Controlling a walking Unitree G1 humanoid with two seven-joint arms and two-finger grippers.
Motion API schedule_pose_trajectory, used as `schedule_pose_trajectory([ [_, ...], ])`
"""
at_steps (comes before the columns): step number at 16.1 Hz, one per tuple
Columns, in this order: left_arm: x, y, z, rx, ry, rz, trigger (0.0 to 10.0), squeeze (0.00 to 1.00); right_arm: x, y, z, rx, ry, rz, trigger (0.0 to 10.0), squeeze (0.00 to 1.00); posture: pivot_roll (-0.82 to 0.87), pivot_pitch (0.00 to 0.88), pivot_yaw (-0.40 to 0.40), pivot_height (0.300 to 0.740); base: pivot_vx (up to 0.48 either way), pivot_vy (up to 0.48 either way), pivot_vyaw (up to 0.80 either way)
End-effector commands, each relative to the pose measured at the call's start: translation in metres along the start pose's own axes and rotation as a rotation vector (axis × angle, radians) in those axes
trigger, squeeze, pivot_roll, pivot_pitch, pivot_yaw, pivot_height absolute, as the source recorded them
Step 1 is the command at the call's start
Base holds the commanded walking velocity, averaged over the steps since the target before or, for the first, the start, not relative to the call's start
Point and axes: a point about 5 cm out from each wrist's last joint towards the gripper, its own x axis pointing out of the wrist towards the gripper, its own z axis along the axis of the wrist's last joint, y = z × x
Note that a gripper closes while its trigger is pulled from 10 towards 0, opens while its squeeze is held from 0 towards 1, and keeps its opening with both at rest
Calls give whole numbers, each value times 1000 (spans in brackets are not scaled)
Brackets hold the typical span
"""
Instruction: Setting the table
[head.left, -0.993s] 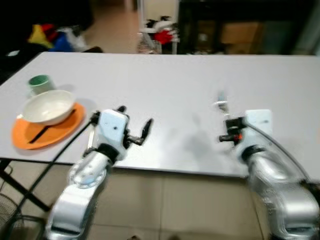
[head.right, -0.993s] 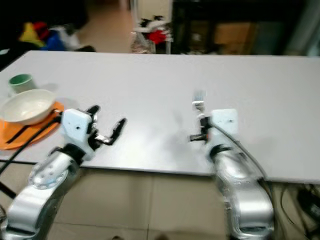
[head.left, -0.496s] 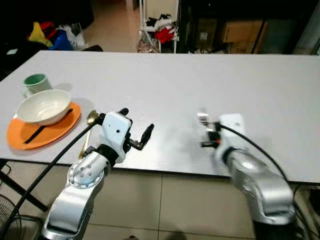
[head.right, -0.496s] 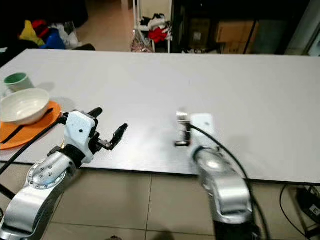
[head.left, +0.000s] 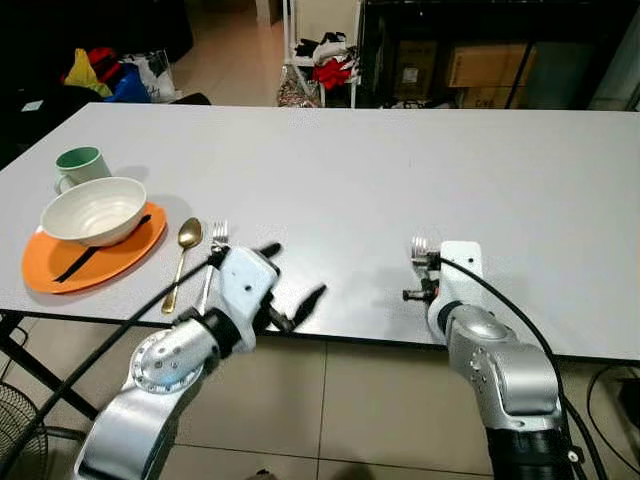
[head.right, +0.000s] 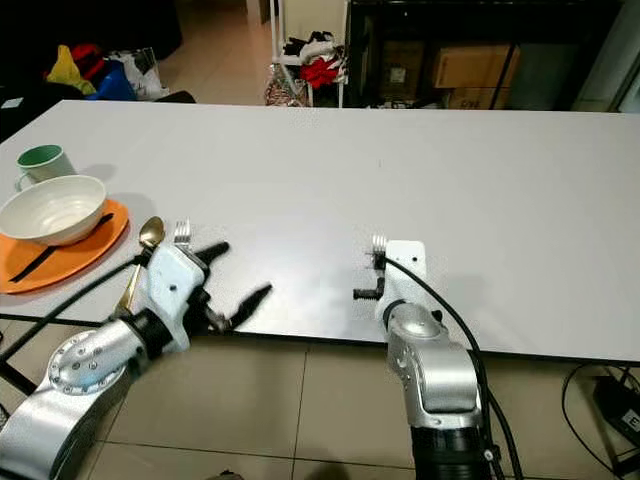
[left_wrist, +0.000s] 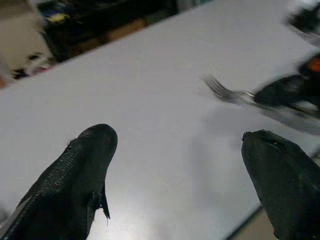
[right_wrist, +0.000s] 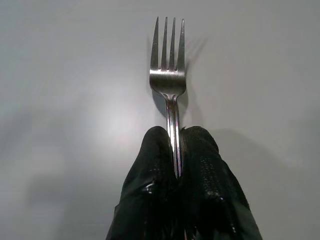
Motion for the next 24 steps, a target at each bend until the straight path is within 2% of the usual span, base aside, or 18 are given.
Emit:
schedule_pose_trajectory([
  [1,-2,-3,0,-5,16,-40,10000,0,1,1,8,6,-31,-7,10000,0,91,0,69,740,0,0,0],
  [3,-6,-4,-6,-18,56,-74,10000,0,3,5,8,8,-24,20,10000,0,91,0,68,740,0,0,0],
  [12,-10,-7,-6,-29,70,-100,10000,0,11,16,5,-18,10,68,10000,0,105,0,53,740,0,0,0],
  [13,-9,-7,-6,-29,69,-99,10000,0,12,16,4,-18,14,70,10000,43,104,0,54,740,0,0,0],
  [14,-9,-7,-6,-29,69,-98,10000,0,12,16,4,-18,15,70,10000,455,104,0,54,740,0,0,0],
  [15,-9,-7,-5,-29,67,-96,10000,0,13,16,4,-19,17,69,10000,776,104,0,54,740,0,0,0],
  [16,-9,-7,-5,-29,66,-95,10000,0,13,16,4,-18,18,69,10000,1000,105,0,54,740,0,0,0],
  [20,-9,-4,-3,-31,53,-80,10000,0,10,14,9,-23,-9,71,10000,1000,109,0,52,740,0,0,0],
  [22,-11,1,2,-55,19,-66,10000,0,-1,10,24,-16,-87,84,10000,1000,104,0,65,740,0,0,0],
  [24,-10,10,9,-111,-38,-61,10000,0,-26,14,50,-26,-271,206,10000,1000,89,0,104,740,0,0,0],
])
